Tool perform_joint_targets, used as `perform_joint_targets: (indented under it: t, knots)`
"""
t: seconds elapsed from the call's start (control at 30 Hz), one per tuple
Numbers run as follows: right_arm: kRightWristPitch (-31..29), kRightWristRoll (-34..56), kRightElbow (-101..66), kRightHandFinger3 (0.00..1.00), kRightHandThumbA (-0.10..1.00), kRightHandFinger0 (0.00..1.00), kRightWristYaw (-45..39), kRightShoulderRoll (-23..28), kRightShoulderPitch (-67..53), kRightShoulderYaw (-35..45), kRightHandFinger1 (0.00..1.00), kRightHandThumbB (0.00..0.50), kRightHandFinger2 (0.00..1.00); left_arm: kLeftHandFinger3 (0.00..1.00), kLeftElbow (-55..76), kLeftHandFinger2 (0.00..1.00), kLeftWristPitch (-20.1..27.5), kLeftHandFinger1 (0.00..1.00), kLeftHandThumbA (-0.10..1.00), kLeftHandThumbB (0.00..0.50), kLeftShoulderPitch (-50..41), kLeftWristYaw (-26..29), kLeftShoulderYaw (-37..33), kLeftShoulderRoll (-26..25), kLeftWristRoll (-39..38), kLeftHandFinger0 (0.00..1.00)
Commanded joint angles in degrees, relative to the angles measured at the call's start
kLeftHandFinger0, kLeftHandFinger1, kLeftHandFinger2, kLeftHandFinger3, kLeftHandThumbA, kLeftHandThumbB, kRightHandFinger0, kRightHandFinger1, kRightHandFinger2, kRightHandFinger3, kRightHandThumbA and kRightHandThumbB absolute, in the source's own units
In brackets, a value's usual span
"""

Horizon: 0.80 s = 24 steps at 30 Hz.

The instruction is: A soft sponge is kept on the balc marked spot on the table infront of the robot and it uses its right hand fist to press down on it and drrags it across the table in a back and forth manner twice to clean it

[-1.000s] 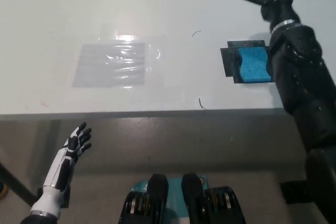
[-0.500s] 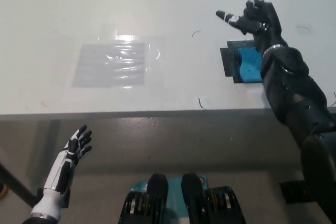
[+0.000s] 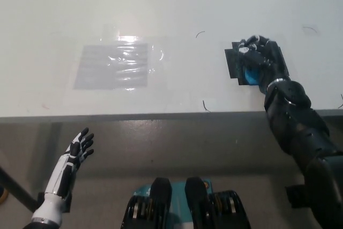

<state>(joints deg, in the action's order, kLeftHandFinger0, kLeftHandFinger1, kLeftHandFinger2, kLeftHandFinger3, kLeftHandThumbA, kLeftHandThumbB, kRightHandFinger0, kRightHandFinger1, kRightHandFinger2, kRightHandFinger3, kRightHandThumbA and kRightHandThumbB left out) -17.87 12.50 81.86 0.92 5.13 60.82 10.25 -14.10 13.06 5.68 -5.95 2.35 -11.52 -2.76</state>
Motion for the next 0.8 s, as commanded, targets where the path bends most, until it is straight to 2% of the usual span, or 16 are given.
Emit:
perform_joint_targets:
  t: [0.0, 0.07, 0.13, 0.2, 0.3, 0.4, 0.53, 0.6, 0.63, 0.7, 0.77]
  knots:
    - [-1.8, -1.4, -0.1, 0.24, 0.32, 0.0, 0.5, -0.1, 1.5, -0.9, 0.0, 0.0, 0.3, 1.0, 1.3, 1.0, 1.6, 1.0, 1.0, 0.5, 0.3, -0.6, -0.1, -0.3, -0.1, 1.0]
    - [-1.3, -1.7, 0.0, 0.24, 0.35, 0.0, 0.7, -0.3, 1.2, -1.2, 0.01, 0.0, 0.31, 1.0, 1.0, 1.0, 1.9, 1.0, 1.0, 0.5, 0.3, -0.6, -0.2, -0.3, 0.1, 1.0]
    - [-0.7, -1.3, 0.1, 0.16, 0.32, 0.0, 0.3, -0.5, 0.9, -0.9, 0.0, 0.0, 0.26, 1.0, 1.2, 1.0, 1.6, 1.0, 1.0, 0.5, 0.1, -0.5, -0.3, -0.3, 0.4, 1.0]
    - [0.0, -2.2, 0.2, 0.15, 0.34, 0.0, 1.2, -0.7, 0.5, -1.6, 0.0, 0.0, 0.25, 1.0, 1.2, 1.0, 1.7, 1.0, 1.0, 0.5, 0.0, -0.7, -0.3, -0.3, 0.1, 1.0]
    - [0.3, -2.2, 0.4, 0.15, 0.29, 0.0, 1.4, -0.8, 0.0, -1.7, 0.0, 0.0, 0.26, 1.0, 1.2, 1.0, 1.9, 1.0, 1.0, 0.5, 0.0, -0.5, -0.2, -0.4, 0.3, 1.0]
    - [0.3, -2.1, 0.4, 0.21, 0.34, 0.0, 1.3, -0.9, -0.2, -1.8, 0.04, 0.0, 0.33, 1.0, 1.1, 1.0, 1.9, 1.0, 1.0, 0.5, 0.2, -0.8, -0.1, -0.5, -0.3, 1.0]
    - [0.3, -2.9, 0.4, 0.07, 0.3, 0.0, 1.9, -1.4, 0.3, -2.5, 0.0, 0.0, 0.24, 1.0, 1.0, 1.0, 2.3, 1.0, 1.0, 0.5, 0.2, -0.8, -0.2, -0.6, -0.1, 1.0]
    - [0.1, -3.2, 0.4, 0.05, 0.27, 0.0, 1.6, -1.7, 0.6, -2.7, 0.0, 0.0, 0.21, 1.0, 1.0, 1.0, 2.3, 1.0, 1.0, 0.5, 0.3, -0.8, -0.2, -0.6, 0.0, 1.0]
    - [0.4, -2.9, 0.4, 0.07, 0.24, 0.0, 1.6, -2.1, 0.9, -2.3, 0.02, 0.0, 0.25, 1.0, 1.2, 1.0, 2.0, 1.0, 1.0, 0.5, 0.2, -0.8, -0.2, -0.6, -0.1, 1.0]
    - [0.9, -3.2, 0.4, 0.1, 0.24, 0.0, 1.6, -2.8, 1.4, -2.6, 0.07, 0.0, 0.34, 1.0, 1.1, 1.0, 2.1, 1.0, 1.0, 0.5, 0.3, -0.8, -0.2, -0.6, -0.1, 1.0]
    - [1.7, -3.1, 0.4, 0.12, 0.27, 0.0, 1.6, -3.8, 2.0, -2.6, 0.07, 0.0, 0.35, 1.0, 1.1, 1.0, 2.0, 1.0, 1.0, 0.5, 0.4, -0.6, -0.1, -0.5, 0.0, 1.0]
